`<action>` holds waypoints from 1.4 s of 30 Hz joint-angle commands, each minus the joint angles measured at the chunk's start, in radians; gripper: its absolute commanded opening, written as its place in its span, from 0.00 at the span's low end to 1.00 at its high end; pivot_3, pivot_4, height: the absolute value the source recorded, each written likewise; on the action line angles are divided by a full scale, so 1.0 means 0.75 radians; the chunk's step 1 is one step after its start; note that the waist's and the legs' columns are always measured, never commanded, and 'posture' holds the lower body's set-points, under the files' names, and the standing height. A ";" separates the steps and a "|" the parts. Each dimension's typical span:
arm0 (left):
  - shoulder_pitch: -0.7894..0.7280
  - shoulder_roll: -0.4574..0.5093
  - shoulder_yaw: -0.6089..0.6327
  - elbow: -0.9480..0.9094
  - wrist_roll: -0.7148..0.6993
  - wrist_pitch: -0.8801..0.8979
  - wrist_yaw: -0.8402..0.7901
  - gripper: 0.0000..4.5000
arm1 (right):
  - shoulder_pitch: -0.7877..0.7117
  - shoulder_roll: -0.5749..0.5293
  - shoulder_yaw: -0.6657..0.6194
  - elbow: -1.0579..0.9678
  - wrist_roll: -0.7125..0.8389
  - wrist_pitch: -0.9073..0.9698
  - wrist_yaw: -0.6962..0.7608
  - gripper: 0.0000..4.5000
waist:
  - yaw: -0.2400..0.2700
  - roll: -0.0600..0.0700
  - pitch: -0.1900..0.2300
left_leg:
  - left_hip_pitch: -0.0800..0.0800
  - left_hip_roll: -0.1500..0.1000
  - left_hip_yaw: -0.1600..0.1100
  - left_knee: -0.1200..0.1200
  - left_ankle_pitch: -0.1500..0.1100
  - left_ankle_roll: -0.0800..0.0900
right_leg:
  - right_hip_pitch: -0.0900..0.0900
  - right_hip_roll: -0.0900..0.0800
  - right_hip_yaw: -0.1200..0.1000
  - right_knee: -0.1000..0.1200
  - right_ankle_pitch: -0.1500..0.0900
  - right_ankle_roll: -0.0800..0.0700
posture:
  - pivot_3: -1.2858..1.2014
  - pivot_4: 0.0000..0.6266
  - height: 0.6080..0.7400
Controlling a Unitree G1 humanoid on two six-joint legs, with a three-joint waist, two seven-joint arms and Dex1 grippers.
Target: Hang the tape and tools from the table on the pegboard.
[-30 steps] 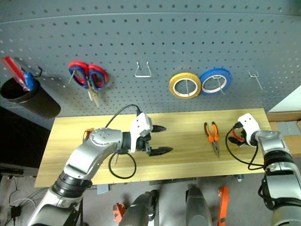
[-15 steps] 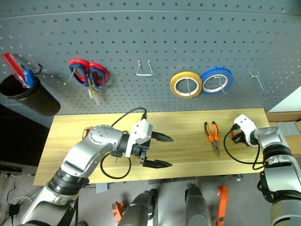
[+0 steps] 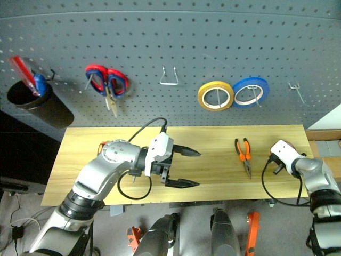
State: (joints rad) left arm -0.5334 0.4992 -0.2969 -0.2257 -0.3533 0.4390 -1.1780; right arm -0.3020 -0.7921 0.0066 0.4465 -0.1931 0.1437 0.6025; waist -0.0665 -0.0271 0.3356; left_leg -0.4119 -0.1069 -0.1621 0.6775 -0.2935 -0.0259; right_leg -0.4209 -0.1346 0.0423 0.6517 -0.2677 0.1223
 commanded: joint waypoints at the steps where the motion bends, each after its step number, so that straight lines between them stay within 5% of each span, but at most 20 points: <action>1: -0.008 -0.044 0.032 -0.029 -0.033 -0.045 0.033 1.00 | 0.322 0.058 -0.234 -0.677 0.012 0.157 -0.148 0.01 | -0.004 0.001 0.002 | -0.007 -0.001 0.001 0.001 0.000 0.000 | -0.008 -0.001 0.000 0.010 0.000 0.000 | 0.45 0.61 1.00; 6: -0.028 -0.088 0.029 0.007 -0.007 -0.107 0.054 1.00 | 0.542 0.285 -0.282 -1.297 -0.109 0.262 -0.363 0.01 | -0.029 0.001 0.002 | -0.005 -0.002 0.004 0.003 0.001 0.001 | -0.013 -0.005 0.001 0.015 0.000 0.000 | 0.45 0.63 1.00; 12: -0.051 -0.111 0.043 0.039 -0.002 -0.151 0.077 1.00 | 0.400 0.364 -0.229 -1.507 -0.216 0.280 -0.437 0.01 | -0.031 0.002 0.003 | 0.001 0.000 0.005 0.003 0.003 0.001 | -0.011 -0.002 0.001 0.016 0.005 -0.001 | 0.45 0.63 1.00; 35: -0.081 -0.129 0.059 0.103 0.043 -0.241 0.157 1.00 | -0.174 0.335 -0.384 -0.561 0.174 0.069 -0.448 0.01 | -0.030 0.002 0.004 | -0.005 0.001 0.017 0.002 0.002 0.002 | -0.022 -0.006 0.001 0.016 0.006 -0.002 | 0.46 0.61 1.00; 38: -0.070 -0.116 0.070 0.140 0.057 -0.265 0.167 1.00 | -0.158 0.345 -0.367 -0.566 0.198 0.088 -0.447 0.14 | -0.030 0.002 0.004 | -0.006 0.001 0.018 0.002 0.002 0.002 | -0.022 -0.006 0.001 0.016 0.006 -0.002 | 0.46 0.61 1.00; 42: -0.046 -0.080 0.094 0.189 0.081 -0.298 0.176 1.00 | -0.058 0.371 -0.344 -0.684 0.202 0.173 -0.452 0.44 | -0.030 0.002 0.004 | -0.006 0.001 0.018 0.002 0.002 0.002 | -0.023 -0.006 0.001 0.017 0.006 -0.002 | 0.46 0.61 1.00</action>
State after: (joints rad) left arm -0.5820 0.4249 -0.2622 -0.0772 -0.2995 0.2446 -1.0509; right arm -0.3778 -0.5225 -0.2494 0.0084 -0.0554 0.2489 0.2681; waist -0.0890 -0.0257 0.3387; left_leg -0.4166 -0.1058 -0.1484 0.6787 -0.2916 -0.0244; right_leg -0.4389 -0.1391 0.0429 0.6645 -0.2635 0.1211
